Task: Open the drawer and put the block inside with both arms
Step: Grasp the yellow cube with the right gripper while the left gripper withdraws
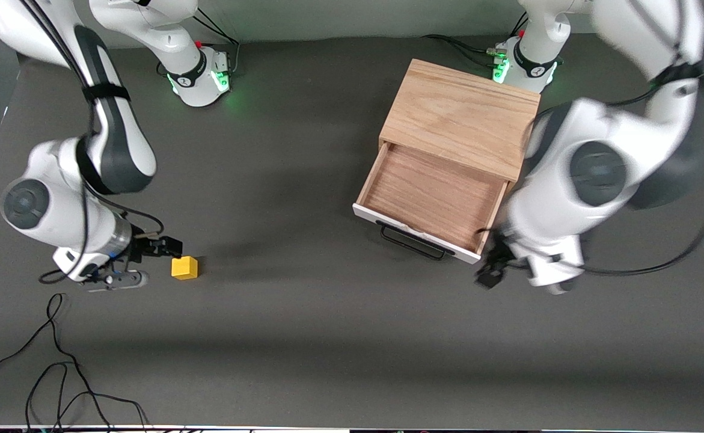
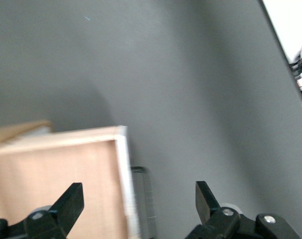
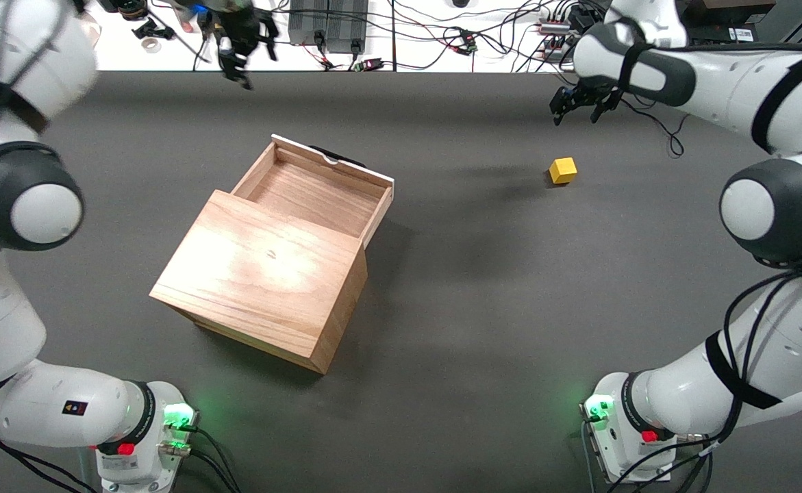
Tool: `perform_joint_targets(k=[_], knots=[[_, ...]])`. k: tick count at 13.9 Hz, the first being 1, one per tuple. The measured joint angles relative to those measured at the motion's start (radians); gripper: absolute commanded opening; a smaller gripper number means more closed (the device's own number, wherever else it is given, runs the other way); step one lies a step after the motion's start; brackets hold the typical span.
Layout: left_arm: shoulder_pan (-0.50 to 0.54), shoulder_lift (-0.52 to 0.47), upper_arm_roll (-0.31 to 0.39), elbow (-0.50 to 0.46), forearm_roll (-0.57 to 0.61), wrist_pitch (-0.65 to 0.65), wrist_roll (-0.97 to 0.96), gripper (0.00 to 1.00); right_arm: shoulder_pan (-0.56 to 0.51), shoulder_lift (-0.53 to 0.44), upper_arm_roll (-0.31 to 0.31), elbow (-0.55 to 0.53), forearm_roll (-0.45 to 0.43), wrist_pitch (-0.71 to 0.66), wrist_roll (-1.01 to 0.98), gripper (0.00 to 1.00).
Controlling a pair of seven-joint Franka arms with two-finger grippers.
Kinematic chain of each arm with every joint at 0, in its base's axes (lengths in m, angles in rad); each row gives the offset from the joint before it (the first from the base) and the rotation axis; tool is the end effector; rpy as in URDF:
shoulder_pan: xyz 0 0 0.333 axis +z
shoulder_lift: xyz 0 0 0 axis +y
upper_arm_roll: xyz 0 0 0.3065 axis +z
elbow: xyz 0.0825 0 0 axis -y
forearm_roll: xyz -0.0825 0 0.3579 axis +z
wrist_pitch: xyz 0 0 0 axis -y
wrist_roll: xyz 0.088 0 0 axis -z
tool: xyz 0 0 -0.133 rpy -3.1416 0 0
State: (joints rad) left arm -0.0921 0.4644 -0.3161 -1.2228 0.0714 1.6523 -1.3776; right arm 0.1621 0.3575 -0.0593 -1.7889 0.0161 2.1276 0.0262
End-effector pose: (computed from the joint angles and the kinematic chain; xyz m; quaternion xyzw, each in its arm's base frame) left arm 0.6217 -0.2131 0.4852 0.8786 0.4763 -0.0309 0.0164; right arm 0.6116 0.0664 0.3313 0.9993 0.0358 -0.0088 0.0042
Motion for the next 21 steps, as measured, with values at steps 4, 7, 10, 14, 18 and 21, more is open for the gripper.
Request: perform_joint_targets(k=[4, 7, 10, 14, 18, 21], knots=[[0.154, -0.155, 0.0, -0.097, -0.045, -0.11, 0.331, 1.0, -0.004, 0.08, -0.009, -0.08, -0.007, 0.192, -0.037, 1.0], [0.227, -0.257, 0.0, -0.217, -0.061, -0.151, 0.607, 1.0, -0.004, 0.128, -0.011, -0.145, -0.007, 0.322, -0.04, 1.0], [0.287, -0.317, 0.005, -0.293, -0.062, -0.185, 0.878, 1.0, -0.006, 0.153, -0.013, -0.202, -0.008, 0.396, -0.042, 0.85], [0.325, -0.365, 0.014, -0.332, -0.051, -0.187, 1.194, 1.0, -0.009, 0.154, -0.014, -0.226, -0.009, 0.411, -0.043, 0.08], [0.358, -0.42, 0.027, -0.382, -0.051, -0.157, 1.287, 1.0, -0.01, 0.152, -0.014, -0.222, -0.009, 0.415, -0.043, 0.02], [0.358, -0.461, 0.024, -0.454, -0.052, -0.08, 1.289, 1.0, -0.008, 0.134, -0.01, -0.161, -0.006, 0.33, -0.007, 0.02]])
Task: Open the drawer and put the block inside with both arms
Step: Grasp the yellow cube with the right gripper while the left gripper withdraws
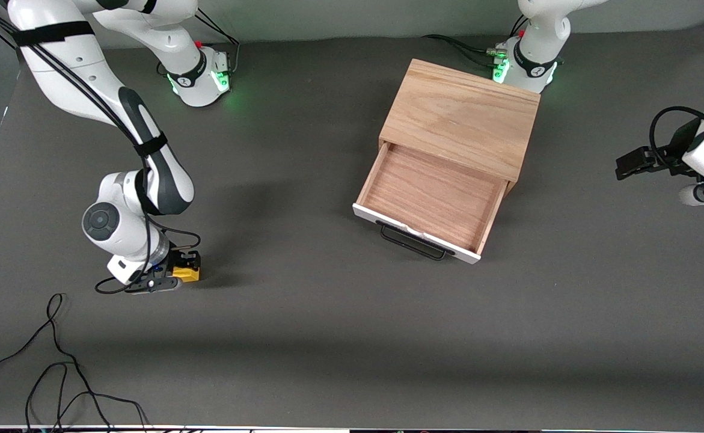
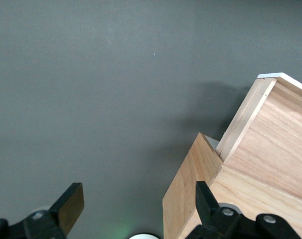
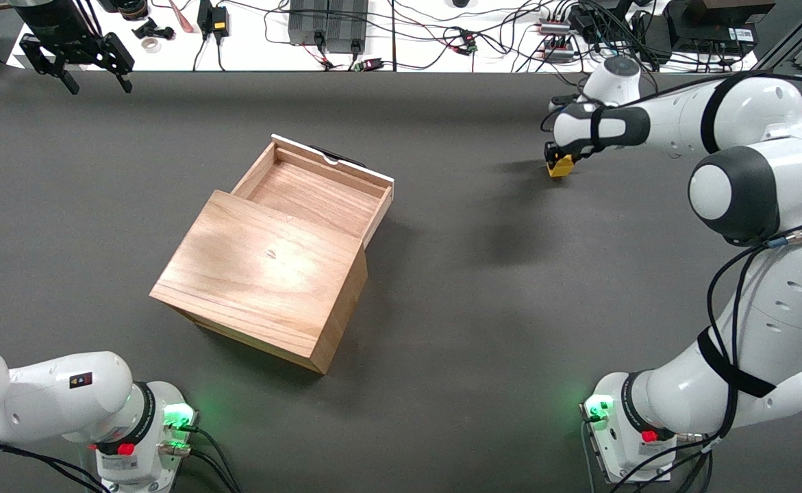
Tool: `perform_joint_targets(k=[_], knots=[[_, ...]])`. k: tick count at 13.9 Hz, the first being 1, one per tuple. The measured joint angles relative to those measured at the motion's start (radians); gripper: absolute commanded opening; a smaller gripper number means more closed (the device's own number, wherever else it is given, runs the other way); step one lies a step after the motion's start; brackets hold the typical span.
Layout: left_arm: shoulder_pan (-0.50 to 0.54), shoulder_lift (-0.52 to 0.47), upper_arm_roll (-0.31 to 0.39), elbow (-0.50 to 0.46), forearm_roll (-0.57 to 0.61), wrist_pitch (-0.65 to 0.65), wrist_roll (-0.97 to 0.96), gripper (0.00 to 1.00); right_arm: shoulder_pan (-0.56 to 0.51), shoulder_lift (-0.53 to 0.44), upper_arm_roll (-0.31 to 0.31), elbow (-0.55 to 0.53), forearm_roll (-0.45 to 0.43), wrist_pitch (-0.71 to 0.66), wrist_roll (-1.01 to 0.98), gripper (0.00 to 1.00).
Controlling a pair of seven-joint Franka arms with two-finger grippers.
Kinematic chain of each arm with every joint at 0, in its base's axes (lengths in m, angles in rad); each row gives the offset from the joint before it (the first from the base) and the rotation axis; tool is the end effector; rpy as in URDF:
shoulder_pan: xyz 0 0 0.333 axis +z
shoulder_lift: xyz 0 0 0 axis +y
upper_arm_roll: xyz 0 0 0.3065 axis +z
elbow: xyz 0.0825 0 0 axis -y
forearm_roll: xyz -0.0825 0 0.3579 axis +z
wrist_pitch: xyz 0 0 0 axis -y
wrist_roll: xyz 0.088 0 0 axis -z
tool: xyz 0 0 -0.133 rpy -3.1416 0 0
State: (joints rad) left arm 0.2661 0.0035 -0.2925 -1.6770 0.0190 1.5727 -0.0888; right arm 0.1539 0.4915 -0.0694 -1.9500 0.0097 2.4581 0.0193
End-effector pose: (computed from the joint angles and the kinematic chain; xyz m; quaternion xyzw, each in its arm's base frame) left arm 0.5214 -0.0110 0.5404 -0.9980 -0.0306 0.0532 0.0121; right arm 0.5992 0.0519 0.2129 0.9993 0.0331 0.0096 0.0128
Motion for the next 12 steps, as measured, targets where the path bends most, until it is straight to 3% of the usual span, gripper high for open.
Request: perform_joint_targets(k=[4, 7, 10, 12], knots=[[0.0, -0.004, 0.0, -0.013, 0.0, 0.029, 0.003, 1.0, 0.066, -0.049, 0.016, 0.285, 0.052, -0.439, 0.165, 0.02], [-0.013, -0.004, 0.011, 0.001, -0.001, 0.031, 0.01, 1.0, 0.151, -0.07, 0.022, 0.492, 0.097, -0.655, 0.334, 0.02], [-0.215, -0.003, 0.213, 0.009, -0.002, 0.031, 0.012, 1.0, 0.23, -0.068, 0.026, 0.633, 0.152, -0.759, 0.53, 0.02], [-0.264, -0.002, 0.264, 0.012, -0.002, 0.032, 0.013, 1.0, 0.303, -0.066, 0.029, 0.691, 0.177, -0.775, 0.677, 0.03]])
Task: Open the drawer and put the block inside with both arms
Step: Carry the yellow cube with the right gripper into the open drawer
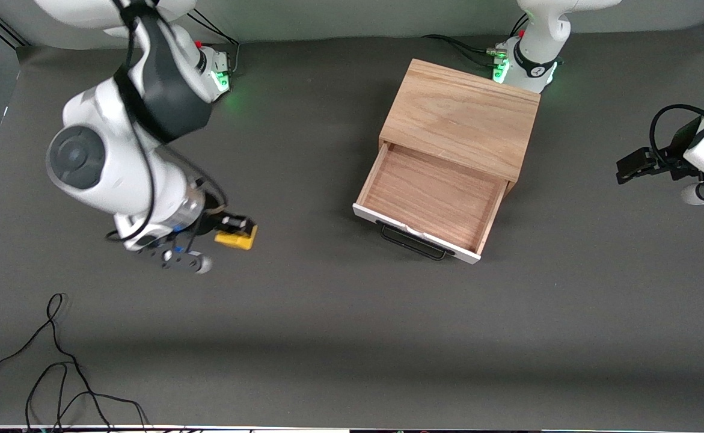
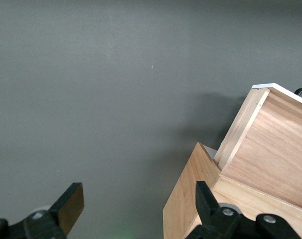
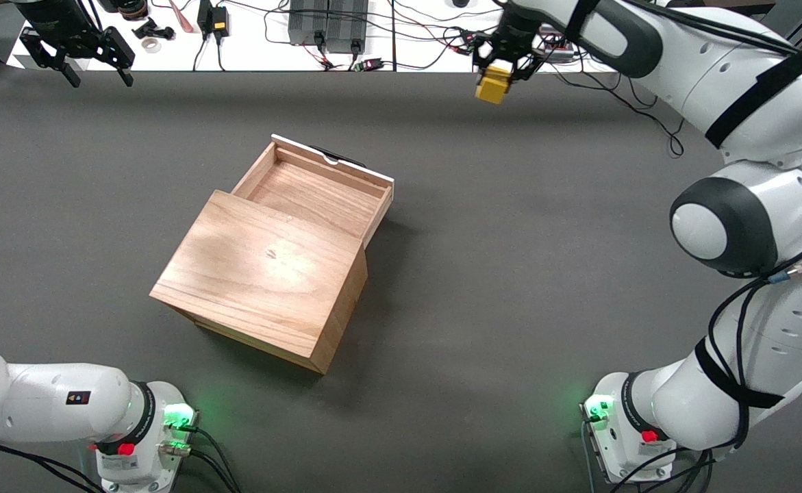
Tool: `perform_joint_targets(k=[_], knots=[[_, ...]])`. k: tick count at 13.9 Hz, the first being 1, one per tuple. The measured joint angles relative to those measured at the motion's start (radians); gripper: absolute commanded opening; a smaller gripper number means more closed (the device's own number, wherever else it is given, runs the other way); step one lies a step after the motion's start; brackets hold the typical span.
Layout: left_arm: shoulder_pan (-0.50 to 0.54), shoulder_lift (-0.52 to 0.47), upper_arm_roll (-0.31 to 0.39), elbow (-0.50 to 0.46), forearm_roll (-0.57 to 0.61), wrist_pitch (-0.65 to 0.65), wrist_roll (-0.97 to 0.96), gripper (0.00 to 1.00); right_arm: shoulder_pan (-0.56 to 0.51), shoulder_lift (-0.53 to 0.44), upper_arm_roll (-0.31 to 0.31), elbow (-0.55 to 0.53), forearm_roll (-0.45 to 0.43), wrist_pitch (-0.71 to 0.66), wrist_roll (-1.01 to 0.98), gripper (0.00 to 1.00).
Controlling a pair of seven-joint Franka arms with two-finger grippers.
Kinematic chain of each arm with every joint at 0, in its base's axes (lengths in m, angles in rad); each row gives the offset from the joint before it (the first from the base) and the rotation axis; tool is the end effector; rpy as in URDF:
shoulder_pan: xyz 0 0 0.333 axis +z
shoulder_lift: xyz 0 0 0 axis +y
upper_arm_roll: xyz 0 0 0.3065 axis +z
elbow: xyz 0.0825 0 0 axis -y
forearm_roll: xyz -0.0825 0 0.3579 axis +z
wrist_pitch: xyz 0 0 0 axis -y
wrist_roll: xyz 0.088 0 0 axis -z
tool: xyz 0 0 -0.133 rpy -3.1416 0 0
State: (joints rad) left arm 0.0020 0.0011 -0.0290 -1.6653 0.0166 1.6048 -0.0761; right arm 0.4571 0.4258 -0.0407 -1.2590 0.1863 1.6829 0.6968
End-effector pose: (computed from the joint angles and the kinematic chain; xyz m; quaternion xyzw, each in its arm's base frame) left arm 0.5265 -0.0121 0.5492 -0.9992 -0.0240 0.0303 0.0098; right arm 0.5874 0.2900 0.4880 -0.9854 0.1478 0.0451 0.0709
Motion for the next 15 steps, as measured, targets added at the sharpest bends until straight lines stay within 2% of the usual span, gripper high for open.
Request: perform_joint_targets(k=[4, 6, 11, 15], knots=[[-0.003, 0.0, 0.0, 0.001, 0.0, 0.007, 0.0, 1.0, 0.18, 0.078, 0.005, 0.136, 0.004, 0.018, 0.304, 0.06], [-0.002, 0.0, -0.007, 0.001, -0.001, 0.012, 0.0, 1.0, 0.253, 0.15, 0.007, 0.185, 0.004, 0.105, 0.412, 0.06], [-0.002, 0.0, -0.015, 0.001, -0.001, 0.014, 0.001, 1.0, 0.385, 0.33, 0.007, 0.204, 0.004, 0.327, 0.501, 0.06], [-0.002, 0.0, -0.014, 0.001, -0.001, 0.014, 0.013, 1.0, 0.432, 0.409, 0.007, 0.214, 0.004, 0.361, 0.541, 0.08]])
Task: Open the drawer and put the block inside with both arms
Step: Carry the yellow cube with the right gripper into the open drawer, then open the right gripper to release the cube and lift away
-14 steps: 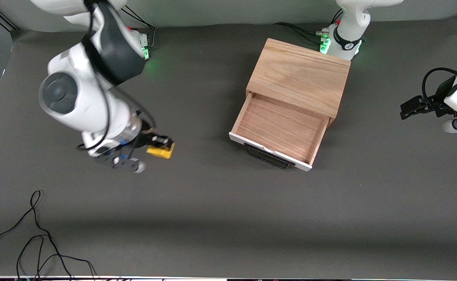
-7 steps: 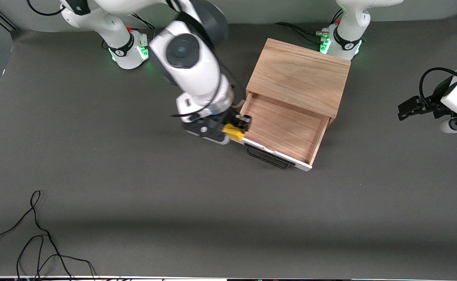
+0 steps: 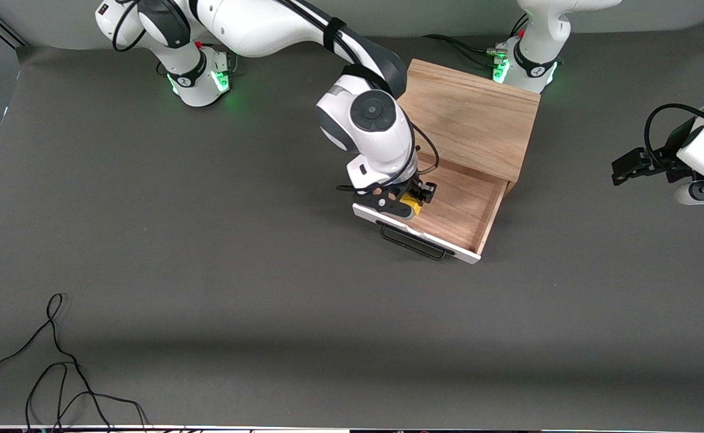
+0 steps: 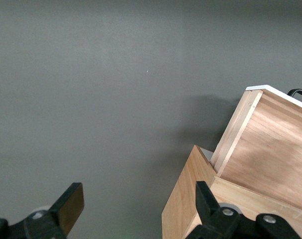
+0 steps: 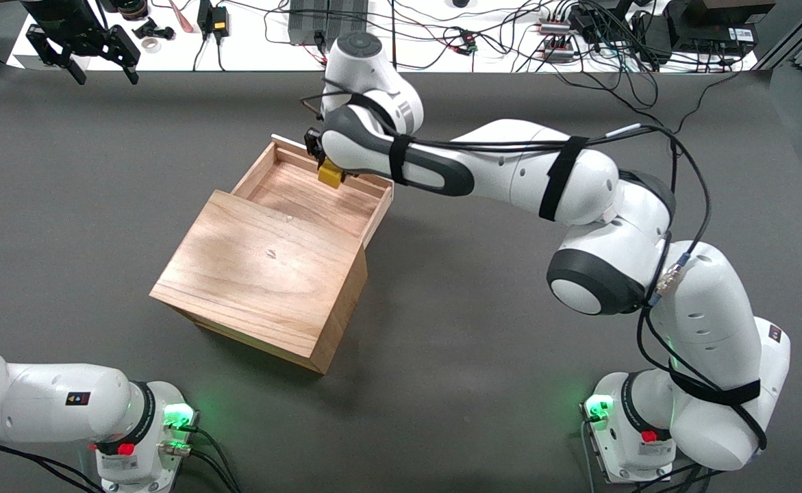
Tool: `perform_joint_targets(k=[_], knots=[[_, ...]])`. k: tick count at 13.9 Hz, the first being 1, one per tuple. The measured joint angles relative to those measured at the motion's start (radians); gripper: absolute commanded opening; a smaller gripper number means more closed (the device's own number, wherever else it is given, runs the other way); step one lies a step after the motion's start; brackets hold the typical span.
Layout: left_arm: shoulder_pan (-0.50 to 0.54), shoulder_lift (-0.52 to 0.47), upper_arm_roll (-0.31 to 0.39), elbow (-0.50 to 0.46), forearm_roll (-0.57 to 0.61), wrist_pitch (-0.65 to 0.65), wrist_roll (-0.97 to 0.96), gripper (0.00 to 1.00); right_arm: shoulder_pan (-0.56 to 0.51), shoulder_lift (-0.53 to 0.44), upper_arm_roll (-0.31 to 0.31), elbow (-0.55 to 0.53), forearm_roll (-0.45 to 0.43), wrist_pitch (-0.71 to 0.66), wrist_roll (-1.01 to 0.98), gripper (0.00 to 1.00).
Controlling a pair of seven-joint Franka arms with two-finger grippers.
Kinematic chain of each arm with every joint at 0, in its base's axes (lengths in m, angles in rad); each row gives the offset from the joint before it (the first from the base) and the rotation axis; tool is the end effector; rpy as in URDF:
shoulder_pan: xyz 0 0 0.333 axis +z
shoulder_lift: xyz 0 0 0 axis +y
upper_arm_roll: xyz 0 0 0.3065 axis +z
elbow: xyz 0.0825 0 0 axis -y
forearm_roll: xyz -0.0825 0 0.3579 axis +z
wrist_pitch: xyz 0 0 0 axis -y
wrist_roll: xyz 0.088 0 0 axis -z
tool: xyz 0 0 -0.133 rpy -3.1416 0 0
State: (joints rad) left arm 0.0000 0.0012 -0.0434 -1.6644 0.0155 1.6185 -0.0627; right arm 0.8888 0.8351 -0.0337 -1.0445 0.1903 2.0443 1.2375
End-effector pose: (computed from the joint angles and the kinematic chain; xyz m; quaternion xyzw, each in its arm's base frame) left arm 0.5282 -0.0209 0.5507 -0.9997 -0.0091 0.0231 0.0089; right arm 0.4795 0.5868 0.3318 -0.9696 0.2179 0.0246 0.1090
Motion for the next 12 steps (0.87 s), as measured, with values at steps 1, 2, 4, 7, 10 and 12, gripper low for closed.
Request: perform_joint_targets(k=[1, 2, 4, 7, 10, 12], knots=[[0.001, 0.0, 0.0, 0.0, 0.0, -0.001, 0.009, 1.0, 0.01, 0.01, 0.001, 0.001, 0.0, 0.008, 0.021, 0.1], [0.001, 0.0, 0.0, 0.0, 0.0, -0.001, 0.014, 1.0, 0.024, 0.019, 0.001, 0.001, 0.0, 0.019, 0.042, 0.15], [0.001, 0.0, 0.0, 0.0, 0.0, -0.002, 0.019, 1.0, 0.049, 0.033, 0.001, 0.002, 0.0, 0.022, 0.07, 0.22], [0.001, 0.0, 0.0, 0.0, 0.0, -0.002, 0.02, 1.0, 0.058, 0.05, 0.001, 0.002, 0.0, 0.024, 0.084, 1.0], [0.001, 0.0, 0.0, 0.0, 0.0, -0.002, 0.02, 1.0, 0.058, 0.059, -0.001, 0.002, 0.0, 0.03, 0.085, 1.0], [0.001, 0.0, 0.0, 0.0, 0.0, -0.004, 0.02, 1.0, 0.061, 0.059, -0.001, 0.005, -0.001, 0.031, 0.085, 1.0]])
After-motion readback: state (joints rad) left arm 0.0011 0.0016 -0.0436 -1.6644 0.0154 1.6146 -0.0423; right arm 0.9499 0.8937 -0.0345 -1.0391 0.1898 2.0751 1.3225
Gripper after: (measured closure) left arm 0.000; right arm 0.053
